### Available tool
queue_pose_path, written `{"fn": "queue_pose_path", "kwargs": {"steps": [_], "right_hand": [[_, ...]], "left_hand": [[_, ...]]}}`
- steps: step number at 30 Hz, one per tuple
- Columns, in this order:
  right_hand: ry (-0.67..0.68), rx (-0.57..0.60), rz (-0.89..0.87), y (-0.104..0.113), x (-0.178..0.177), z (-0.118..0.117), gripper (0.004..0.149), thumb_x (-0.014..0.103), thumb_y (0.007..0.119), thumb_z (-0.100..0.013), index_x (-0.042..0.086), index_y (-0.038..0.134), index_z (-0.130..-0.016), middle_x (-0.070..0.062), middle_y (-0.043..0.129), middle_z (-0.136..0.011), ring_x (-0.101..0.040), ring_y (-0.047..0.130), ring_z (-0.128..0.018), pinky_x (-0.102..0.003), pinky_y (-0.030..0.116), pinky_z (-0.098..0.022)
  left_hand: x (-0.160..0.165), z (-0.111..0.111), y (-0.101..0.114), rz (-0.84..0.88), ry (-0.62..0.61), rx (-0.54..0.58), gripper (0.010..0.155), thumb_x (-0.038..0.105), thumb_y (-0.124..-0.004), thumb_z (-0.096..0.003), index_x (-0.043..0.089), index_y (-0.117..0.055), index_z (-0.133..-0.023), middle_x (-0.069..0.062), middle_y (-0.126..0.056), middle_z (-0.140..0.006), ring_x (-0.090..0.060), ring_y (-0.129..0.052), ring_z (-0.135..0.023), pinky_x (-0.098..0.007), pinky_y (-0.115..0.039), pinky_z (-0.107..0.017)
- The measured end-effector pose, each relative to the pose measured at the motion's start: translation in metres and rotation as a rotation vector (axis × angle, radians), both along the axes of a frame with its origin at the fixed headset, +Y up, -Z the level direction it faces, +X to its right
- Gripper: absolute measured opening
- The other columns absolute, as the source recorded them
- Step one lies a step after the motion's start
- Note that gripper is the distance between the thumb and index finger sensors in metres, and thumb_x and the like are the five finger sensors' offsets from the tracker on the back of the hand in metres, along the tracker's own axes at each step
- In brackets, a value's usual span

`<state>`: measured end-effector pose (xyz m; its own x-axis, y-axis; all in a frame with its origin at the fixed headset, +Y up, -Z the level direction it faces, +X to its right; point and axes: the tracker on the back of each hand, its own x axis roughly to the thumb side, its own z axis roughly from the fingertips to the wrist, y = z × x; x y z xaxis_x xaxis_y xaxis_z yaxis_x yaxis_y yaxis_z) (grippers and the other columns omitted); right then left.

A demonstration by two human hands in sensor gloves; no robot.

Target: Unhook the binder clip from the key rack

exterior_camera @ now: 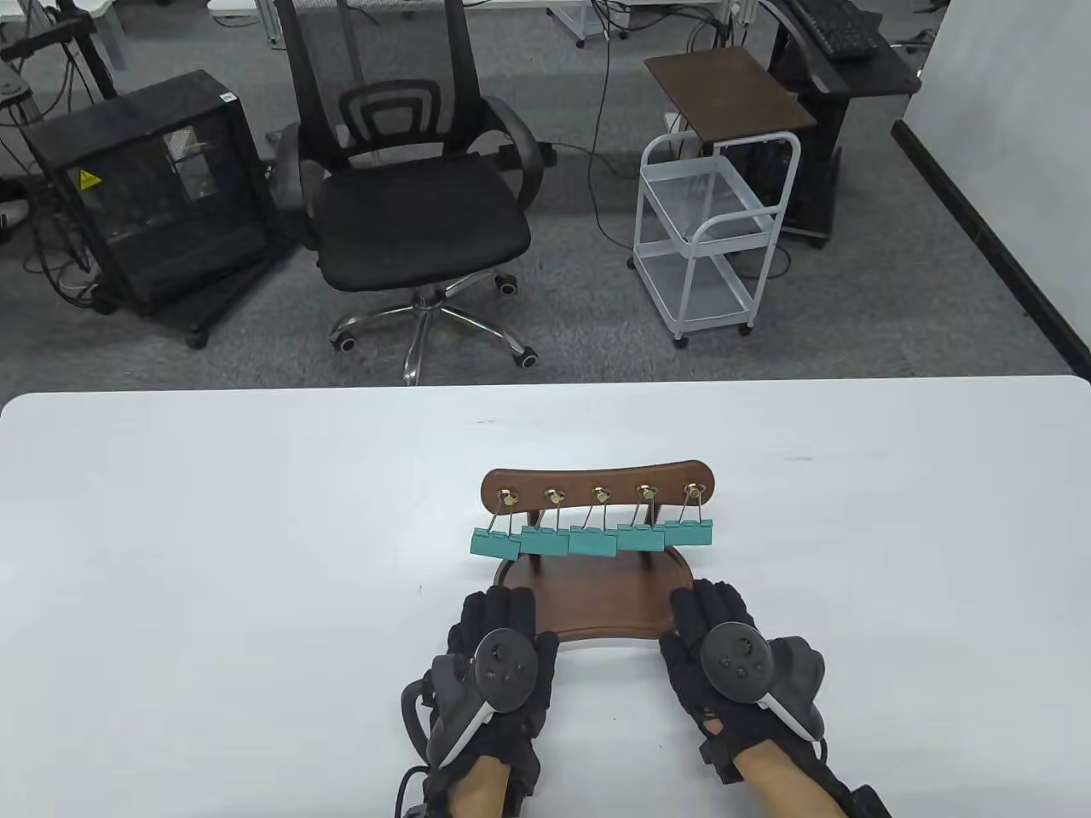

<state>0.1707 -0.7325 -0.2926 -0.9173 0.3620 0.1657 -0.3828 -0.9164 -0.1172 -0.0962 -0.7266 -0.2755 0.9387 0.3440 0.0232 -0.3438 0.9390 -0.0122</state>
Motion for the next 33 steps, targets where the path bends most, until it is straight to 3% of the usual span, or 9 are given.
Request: {"fn": "queue_pose_path", "kwargs": {"steps": [21,33], "right_hand": [[-0.070,0.035,-0.097,0.000,0.022,-0.003,0.060,0.049,0.066,-0.040,0.018,0.063,-0.092,-0.018,0.061,-0.099,-0.045,0.058,-0.089,-0.052,0.061,-0.064],[-0.152,0.120,-0.350,0.006,0.046,-0.010,0.060,0.048,0.071,-0.040,0.017,0.065,-0.091,-0.020,0.065,-0.097,-0.046,0.064,-0.085,-0.051,0.066,-0.061]], "left_hand": [[-0.001,-0.002,0.000,0.036,0.008,0.000,0.064,0.054,-0.057,-0.0537,0.028,-0.056,-0.112,-0.005,-0.054,-0.120,-0.033,-0.046,-0.112,-0.053,-0.049,-0.076],[-0.003,-0.003,0.001,0.057,0.014,0.005,0.064,0.054,-0.058,-0.0538,0.028,-0.057,-0.112,-0.005,-0.055,-0.119,-0.033,-0.048,-0.112,-0.053,-0.050,-0.076]]}}
